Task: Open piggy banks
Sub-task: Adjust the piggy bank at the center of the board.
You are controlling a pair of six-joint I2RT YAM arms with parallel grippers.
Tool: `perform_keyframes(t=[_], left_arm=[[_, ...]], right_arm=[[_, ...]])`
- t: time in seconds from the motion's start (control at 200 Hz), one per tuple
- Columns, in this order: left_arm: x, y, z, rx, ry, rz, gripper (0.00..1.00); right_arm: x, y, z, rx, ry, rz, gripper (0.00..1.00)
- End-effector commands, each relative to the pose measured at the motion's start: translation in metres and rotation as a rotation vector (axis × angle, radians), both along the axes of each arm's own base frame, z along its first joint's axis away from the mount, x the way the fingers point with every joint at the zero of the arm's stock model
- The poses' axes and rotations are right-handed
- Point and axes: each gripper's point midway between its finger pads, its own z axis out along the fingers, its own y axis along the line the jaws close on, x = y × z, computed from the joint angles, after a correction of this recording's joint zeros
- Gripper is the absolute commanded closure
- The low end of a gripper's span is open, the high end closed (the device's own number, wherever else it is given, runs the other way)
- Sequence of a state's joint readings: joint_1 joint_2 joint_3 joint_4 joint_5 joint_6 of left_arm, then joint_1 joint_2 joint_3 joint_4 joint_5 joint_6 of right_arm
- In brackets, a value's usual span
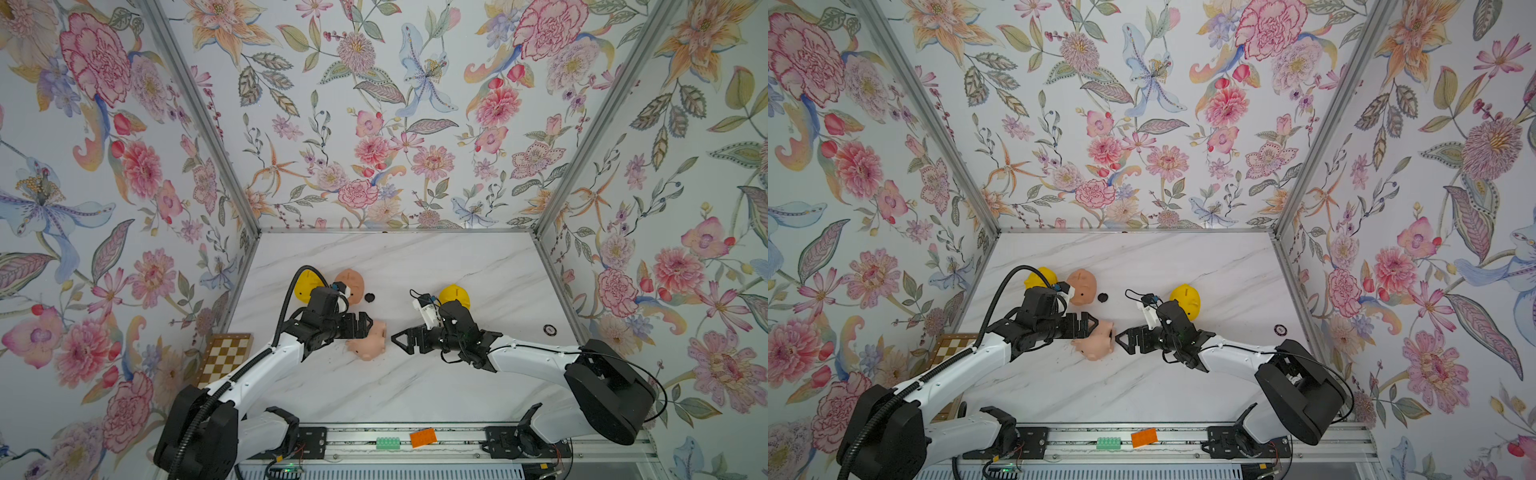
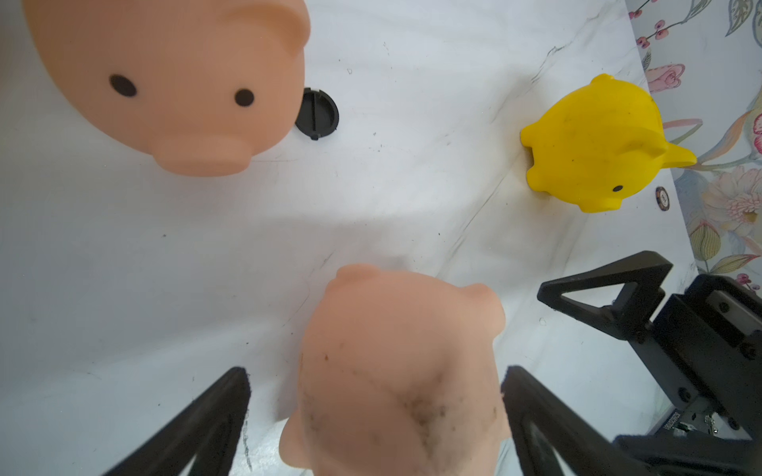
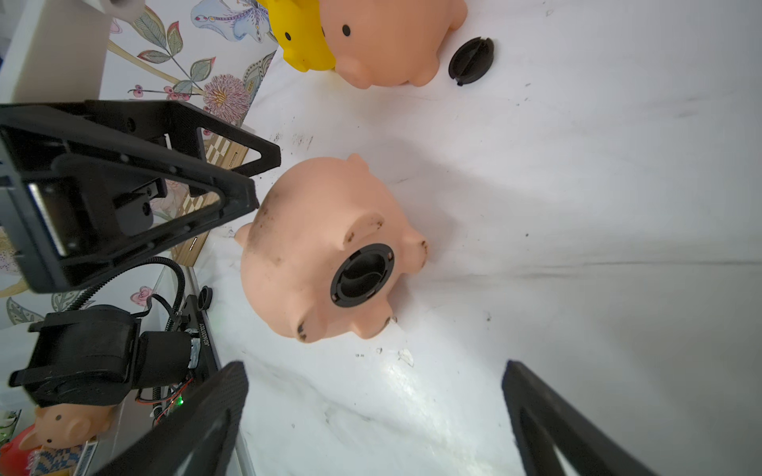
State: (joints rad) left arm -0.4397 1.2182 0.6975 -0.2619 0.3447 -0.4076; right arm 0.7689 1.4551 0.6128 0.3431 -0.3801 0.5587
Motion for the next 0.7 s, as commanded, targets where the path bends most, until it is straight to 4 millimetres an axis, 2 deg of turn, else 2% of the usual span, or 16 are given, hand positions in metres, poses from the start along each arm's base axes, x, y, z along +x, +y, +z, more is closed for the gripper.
perform_keyframes(t=[0.0, 0.26, 0.48, 0.696], left_arm=[[-0.008, -0.009, 0.001, 0.008, 0.041, -0.053, 0.01], [-0.017, -0.021, -0.004, 0.004, 0.099, -0.131, 0.01], [-0.021, -0.021, -0.018, 0.034, 0.161, -0.148, 0.01], [-0.023, -0.029, -0.027, -0.031, 0.168, -0.159, 0.01]], right_arm=[[0.006, -0.002, -0.003, 0.004, -0.006, -0.023, 0.02], [0.005, 0.000, -0.008, 0.006, 0.001, -0.015, 0.02], [0.005, 0.002, -0.012, 0.014, 0.008, -0.012, 0.02], [0.006, 0.003, -0.018, 0.022, 0.022, -0.017, 0.02]])
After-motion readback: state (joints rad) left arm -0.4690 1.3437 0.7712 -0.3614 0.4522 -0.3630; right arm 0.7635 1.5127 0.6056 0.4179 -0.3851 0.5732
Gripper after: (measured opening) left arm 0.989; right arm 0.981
